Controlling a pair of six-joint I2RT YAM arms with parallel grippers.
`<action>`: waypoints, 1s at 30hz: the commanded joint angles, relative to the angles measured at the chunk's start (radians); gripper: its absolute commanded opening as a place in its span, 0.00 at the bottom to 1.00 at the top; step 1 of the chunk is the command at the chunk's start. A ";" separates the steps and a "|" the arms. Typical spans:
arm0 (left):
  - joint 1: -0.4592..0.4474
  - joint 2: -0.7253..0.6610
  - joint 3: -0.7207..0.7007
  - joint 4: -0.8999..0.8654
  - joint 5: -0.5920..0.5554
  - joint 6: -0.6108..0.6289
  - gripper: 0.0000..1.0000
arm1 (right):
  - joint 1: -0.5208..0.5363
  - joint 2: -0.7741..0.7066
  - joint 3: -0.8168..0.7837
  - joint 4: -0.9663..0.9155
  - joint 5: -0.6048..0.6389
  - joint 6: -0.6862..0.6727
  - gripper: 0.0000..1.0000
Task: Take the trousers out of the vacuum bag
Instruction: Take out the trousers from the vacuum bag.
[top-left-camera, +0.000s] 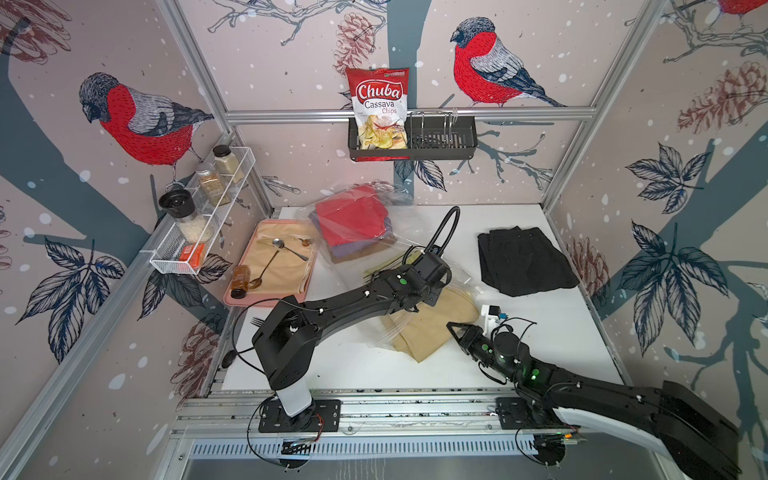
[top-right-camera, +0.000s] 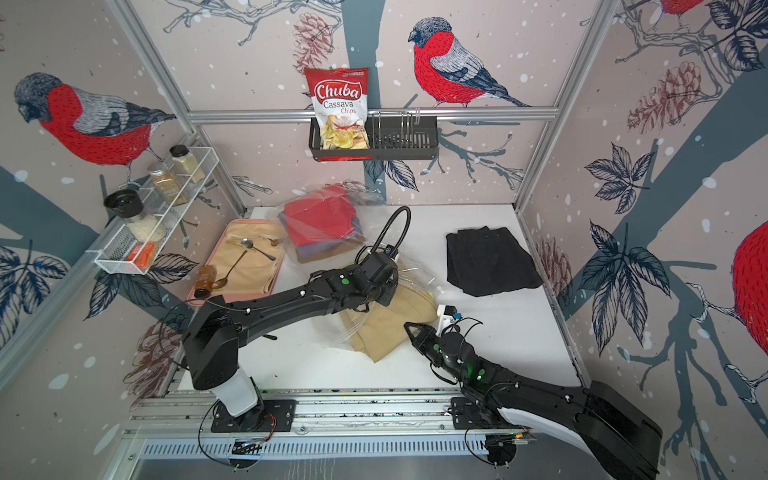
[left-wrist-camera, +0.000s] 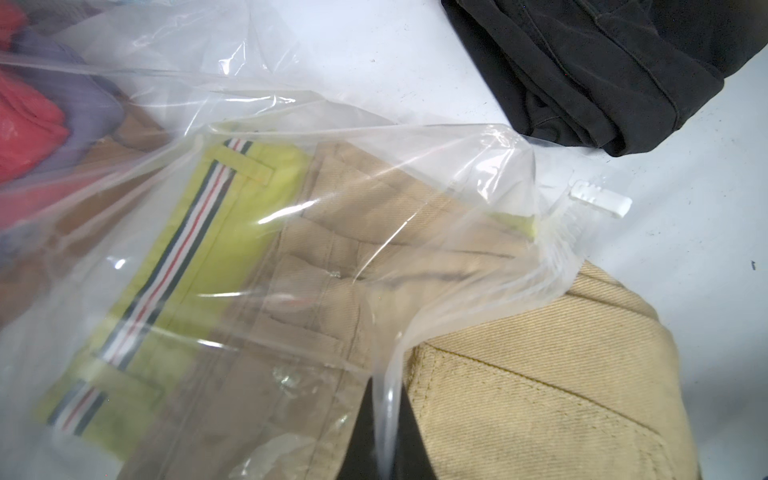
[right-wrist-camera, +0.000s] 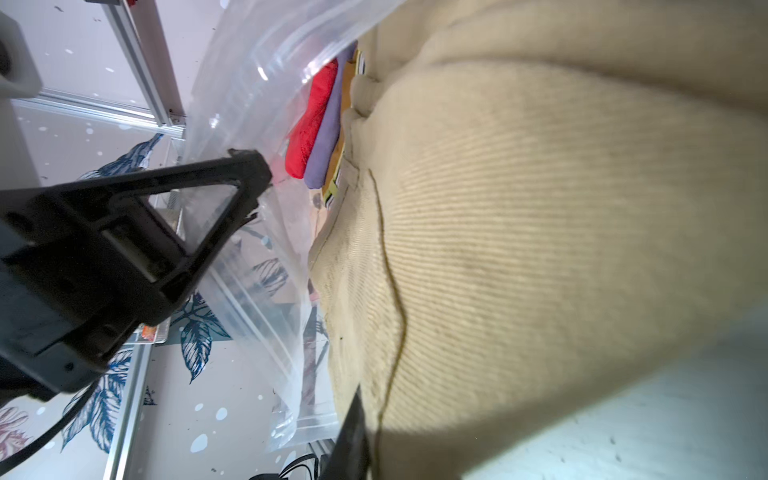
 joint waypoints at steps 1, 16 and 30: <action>0.002 -0.004 0.006 0.017 -0.001 -0.005 0.04 | -0.008 0.038 -0.001 0.040 -0.004 0.012 0.24; 0.002 -0.010 -0.001 0.017 0.000 -0.005 0.04 | -0.039 0.023 -0.075 0.141 0.007 0.034 0.76; 0.003 -0.007 -0.001 0.018 0.005 -0.006 0.04 | -0.375 -0.457 -0.144 -0.351 -0.180 -0.004 0.92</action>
